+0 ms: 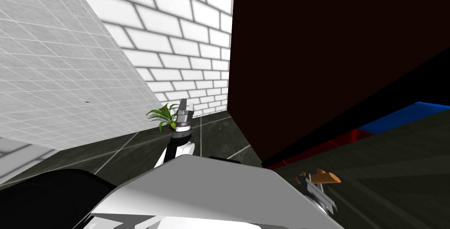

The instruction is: Pull the door open

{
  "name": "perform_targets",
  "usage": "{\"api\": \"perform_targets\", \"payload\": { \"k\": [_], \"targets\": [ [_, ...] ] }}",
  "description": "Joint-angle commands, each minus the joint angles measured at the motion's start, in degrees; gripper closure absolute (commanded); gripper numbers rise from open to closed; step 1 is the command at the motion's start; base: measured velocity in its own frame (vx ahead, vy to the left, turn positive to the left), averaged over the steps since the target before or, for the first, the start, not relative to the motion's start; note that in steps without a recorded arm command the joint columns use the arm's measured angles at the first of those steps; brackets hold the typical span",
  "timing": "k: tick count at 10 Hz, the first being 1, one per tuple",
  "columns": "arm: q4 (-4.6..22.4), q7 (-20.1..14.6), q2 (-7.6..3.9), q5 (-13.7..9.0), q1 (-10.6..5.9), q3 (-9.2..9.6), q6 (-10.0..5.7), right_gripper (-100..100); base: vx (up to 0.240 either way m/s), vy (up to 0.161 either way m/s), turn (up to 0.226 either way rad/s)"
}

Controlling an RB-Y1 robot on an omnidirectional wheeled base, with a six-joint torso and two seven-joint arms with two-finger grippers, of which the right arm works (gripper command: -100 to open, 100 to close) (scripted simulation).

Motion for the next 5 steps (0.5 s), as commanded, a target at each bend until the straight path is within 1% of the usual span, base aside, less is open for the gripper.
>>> {"api": "perform_targets", "payload": {
  "k": [1, 3, 4, 5],
  "targets": [
    [-0.4, -0.5, -0.17, 0.7, 0.3, 0.94, -0.27, 100, -0.112, 0.057, 0.046],
    [-0.8, -1.0, -0.37, 1.5, 0.66, 2.07, -0.59, 100, -0.178, 0.078, 0.038],
    [-1.1, -1.3, -0.49, 1.9, 0.87, 2.72, -0.77, 100, -0.22, 0.101, 0.047],
    [-1.5, -1.8, -0.66, 2.6, 1.18, 3.71, -1.05, 100, -0.27, 0.099, 0.067]
  ]
}}
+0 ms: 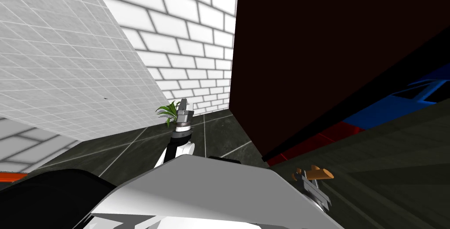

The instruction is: Pull the door open

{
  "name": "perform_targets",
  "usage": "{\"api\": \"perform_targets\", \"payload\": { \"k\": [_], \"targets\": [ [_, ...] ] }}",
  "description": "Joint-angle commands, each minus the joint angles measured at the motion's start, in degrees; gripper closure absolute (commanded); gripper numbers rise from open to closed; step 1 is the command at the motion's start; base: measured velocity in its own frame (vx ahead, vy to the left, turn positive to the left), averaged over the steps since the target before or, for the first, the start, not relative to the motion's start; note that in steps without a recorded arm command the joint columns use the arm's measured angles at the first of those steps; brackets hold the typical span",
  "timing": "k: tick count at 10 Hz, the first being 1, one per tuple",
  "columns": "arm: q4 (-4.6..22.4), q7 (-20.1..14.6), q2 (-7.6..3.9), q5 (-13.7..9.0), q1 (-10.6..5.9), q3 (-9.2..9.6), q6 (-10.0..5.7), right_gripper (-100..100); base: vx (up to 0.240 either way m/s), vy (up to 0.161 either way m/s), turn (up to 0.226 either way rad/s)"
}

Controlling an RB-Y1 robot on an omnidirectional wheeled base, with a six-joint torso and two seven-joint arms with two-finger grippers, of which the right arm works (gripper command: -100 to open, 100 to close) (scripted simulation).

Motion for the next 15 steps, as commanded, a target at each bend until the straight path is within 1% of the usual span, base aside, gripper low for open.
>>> {"api": "perform_targets", "payload": {
  "k": [1, 3, 4, 5, 7, 12, 13, 14, 15],
  "targets": [
    [-0.1, -1.0, -0.18, 1.2, 0.17, 1.84, -0.47, 100, -0.281, 0.073, 0.078],
    [-0.7, -1.7, -0.44, 2.2, 0.63, 3.29, -0.89, 100, -0.261, 0.043, 0.087],
    [-0.4, -1.7, -0.4, 1.9, 0.6, 2.84, -0.82, 100, -0.088, 0.021, 0.026],
    [-0.8, -2.2, -0.56, 2.8, 1.03, 4.15, -1.25, 100, -0.146, 0.036, 0.055],
    [-1.1, -2.7, -0.83, 3.5, 1.37, 5.04, -1.64, 100, -0.183, 0.026, 0.045],
    [-2.5, -4.4, -1.89, 6.1, 2.69, 8.48, -3.14, 100, -0.21, 0.048, 0.05],
    [-2.7, -4.7, -2.04, 6.4, 2.89, 8.99, -3.36, 100, -0.216, 0.031, 0.039],
    [-2.3, -4.5, -1.94, 6.2, 2.59, 8.64, -3.41, 100, -0.087, 0.013, 0.02],
    [-2.7, -5.1, -2.2, 7.2, 3.1, 9.95, -3.98, 100, -0.158, 0.014, 0.061]
  ]
}}
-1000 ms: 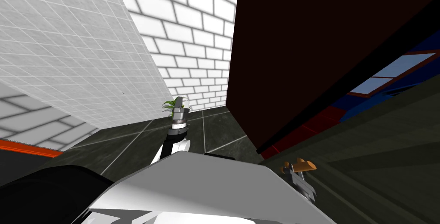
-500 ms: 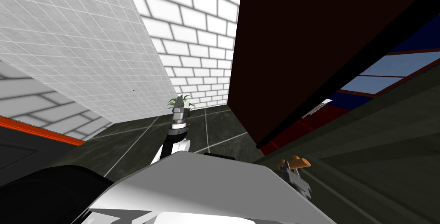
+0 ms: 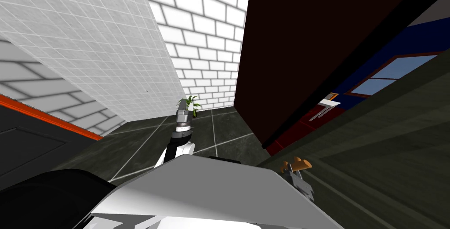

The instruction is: Pull the door open

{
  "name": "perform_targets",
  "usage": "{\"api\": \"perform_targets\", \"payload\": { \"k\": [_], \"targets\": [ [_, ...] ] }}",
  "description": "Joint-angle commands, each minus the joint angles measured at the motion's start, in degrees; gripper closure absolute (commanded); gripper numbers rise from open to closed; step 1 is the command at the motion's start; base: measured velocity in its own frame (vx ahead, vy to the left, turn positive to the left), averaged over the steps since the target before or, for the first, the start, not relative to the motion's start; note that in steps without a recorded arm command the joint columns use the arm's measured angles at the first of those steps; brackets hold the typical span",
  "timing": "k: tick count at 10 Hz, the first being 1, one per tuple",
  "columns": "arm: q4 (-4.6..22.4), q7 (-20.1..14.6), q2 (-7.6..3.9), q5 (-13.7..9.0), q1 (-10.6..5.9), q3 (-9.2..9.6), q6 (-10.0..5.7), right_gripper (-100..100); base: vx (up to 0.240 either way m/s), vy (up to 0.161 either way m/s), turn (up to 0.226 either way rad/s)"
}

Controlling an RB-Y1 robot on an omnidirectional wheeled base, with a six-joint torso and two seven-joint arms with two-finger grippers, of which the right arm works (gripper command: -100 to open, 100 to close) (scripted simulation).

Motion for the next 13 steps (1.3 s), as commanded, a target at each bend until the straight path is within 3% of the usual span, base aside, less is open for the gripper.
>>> {"api": "perform_targets", "payload": {
  "k": [1, 7, 8, 13],
  "targets": [
    [-0.3, -0.3, -0.13, 0.6, 0.37, 0.82, -0.53, 100, -0.197, -0.01, 0.057],
    [-1.5, -2.2, -1.52, 3.7, 2.05, 4.7, -2.82, 100, -0.202, 0.016, 0.043],
    [-1.2, -2.0, -1.43, 3.3, 1.4, 4.29, -2.48, 100, -0.099, 0.014, 0.021],
    [-1.9, -3.2, -2.5, 6.0, 2.79, 7.63, -4.76, 100, -0.174, -0.008, 0.041]
  ]
}}
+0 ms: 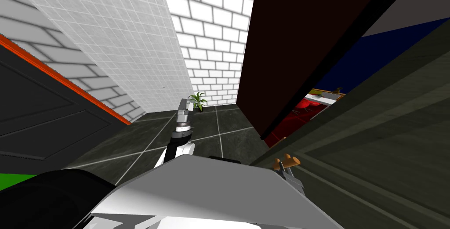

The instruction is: Pull the door open

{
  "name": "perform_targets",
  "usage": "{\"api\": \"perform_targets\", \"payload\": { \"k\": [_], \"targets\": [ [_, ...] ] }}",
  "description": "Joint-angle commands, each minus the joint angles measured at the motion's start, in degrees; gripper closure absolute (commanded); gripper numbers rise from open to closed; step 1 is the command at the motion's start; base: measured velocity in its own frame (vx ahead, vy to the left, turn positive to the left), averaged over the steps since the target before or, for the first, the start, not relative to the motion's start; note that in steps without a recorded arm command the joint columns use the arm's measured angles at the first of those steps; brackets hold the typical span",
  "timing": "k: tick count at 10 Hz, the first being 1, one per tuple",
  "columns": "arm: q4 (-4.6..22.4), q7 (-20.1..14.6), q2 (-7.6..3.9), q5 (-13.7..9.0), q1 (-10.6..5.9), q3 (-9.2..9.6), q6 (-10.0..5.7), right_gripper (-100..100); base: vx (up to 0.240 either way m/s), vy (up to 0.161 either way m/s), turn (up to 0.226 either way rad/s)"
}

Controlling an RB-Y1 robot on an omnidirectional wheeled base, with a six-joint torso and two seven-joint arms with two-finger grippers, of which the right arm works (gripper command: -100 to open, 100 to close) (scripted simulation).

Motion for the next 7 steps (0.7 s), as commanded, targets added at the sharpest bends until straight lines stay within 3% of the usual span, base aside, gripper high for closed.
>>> {"api": "perform_targets", "payload": {
  "k": [1, 3, 4, 7],
  "targets": [
    [-0.6, -0.2, -0.36, 0.8, 0.87, 1.0, -0.58, 100, -0.207, -0.009, 0.043],
    [-0.8, -0.7, -0.85, 1.9, 1.42, 2.27, -1.52, 100, -0.221, -0.018, 0.039],
    [-1.1, -0.5, -0.66, 1.5, 1.16, 1.9, -0.99, 100, -0.101, -0.005, 0.023],
    [-1.3, -0.9, -1.18, 3.2, 1.83, 3.86, -2.35, 100, -0.15, -0.022, 0.037]
  ]
}}
